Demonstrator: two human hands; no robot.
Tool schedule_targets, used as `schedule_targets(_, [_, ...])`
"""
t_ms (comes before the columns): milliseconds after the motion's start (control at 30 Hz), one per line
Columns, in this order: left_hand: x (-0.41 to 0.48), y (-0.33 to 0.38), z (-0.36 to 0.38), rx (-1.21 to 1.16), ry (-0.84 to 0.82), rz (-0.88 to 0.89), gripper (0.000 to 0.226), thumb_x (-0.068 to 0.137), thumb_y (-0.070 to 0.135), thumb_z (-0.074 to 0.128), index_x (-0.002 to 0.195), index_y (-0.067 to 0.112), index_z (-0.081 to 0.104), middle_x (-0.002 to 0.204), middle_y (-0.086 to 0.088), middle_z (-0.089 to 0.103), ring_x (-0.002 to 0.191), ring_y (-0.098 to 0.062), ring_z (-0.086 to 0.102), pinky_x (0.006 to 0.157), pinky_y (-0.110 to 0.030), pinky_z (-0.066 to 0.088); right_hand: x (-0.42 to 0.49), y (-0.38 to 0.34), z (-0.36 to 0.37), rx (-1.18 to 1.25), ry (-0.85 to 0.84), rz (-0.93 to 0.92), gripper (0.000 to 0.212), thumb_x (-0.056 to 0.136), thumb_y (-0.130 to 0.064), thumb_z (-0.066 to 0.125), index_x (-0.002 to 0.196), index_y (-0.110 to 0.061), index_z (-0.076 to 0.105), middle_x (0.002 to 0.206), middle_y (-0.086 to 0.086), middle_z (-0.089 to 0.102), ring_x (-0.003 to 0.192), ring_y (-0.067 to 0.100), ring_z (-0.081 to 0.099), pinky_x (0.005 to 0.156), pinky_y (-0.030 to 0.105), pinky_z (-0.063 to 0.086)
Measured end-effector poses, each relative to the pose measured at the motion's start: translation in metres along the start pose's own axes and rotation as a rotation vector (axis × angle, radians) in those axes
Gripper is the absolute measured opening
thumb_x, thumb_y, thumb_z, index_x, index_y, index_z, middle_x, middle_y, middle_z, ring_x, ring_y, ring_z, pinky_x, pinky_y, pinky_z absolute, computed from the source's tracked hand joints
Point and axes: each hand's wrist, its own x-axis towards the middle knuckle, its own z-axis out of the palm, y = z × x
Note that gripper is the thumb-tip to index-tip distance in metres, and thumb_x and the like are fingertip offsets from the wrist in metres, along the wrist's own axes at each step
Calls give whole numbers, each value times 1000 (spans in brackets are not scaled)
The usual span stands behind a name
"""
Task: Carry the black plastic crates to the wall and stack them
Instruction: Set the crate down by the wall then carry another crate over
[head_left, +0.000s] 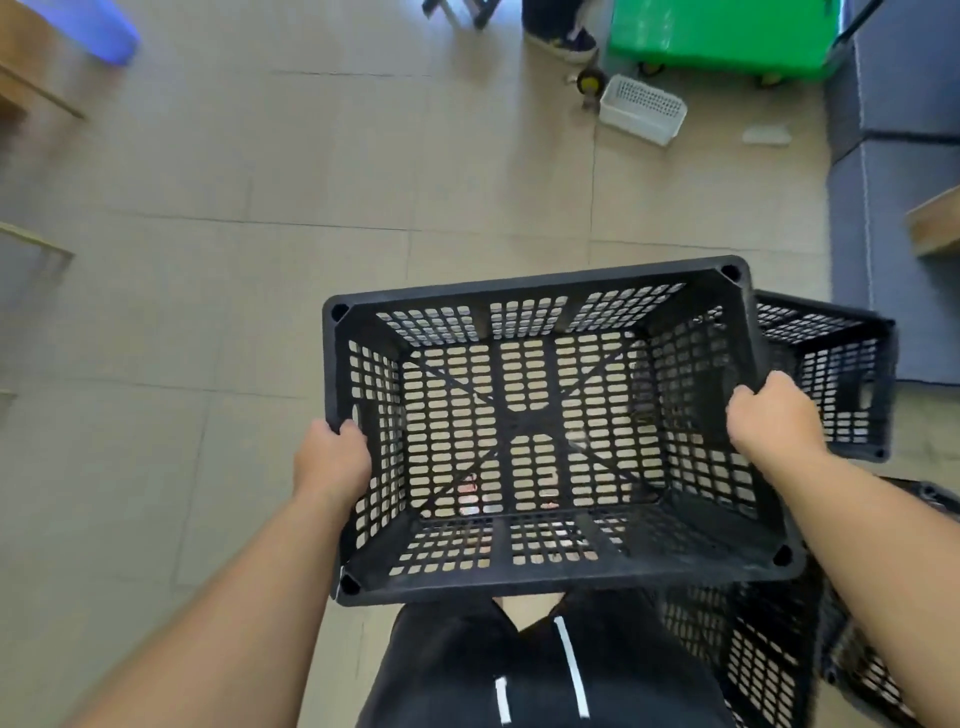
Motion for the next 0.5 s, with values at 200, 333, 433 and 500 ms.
schedule_targets(200, [-58,-50,-33,-73,132,-133,33,100,32,43,111,7,63,111,-15,71,101,-39,65,94,-50,52,-24,-33,-22,-69,-28,-191,37,98,-25,44,125,-1,53,126,28,58,113,45,55,89,45,44])
schedule_targets(333, [-102,-101,-52,-180,210,-266,39,103,33,42,122,5,62,117,-15,70,106,-39,64,96,-52,52,-52,-63,-21,-110,-52,-353,36,98,-26,44,124,-3,54,123,24,61,108,42,58,76,41,39])
schedule_targets(433, [-129,-145,-69,-243,274,-367,37,103,32,42,118,5,62,113,-15,70,101,-38,65,93,-51,53,-83,-90,-11,-173,-78,-472,32,98,-29,44,117,-5,54,111,20,62,96,40,57,74,40,40])
schedule_targets(500, [-147,-177,-79,-297,314,-432,36,104,32,41,119,5,61,113,-14,70,100,-37,65,92,-51,53,-109,-108,0,-192,-105,-548,28,99,-27,44,116,-7,54,102,15,59,87,34,55,70,39,44])
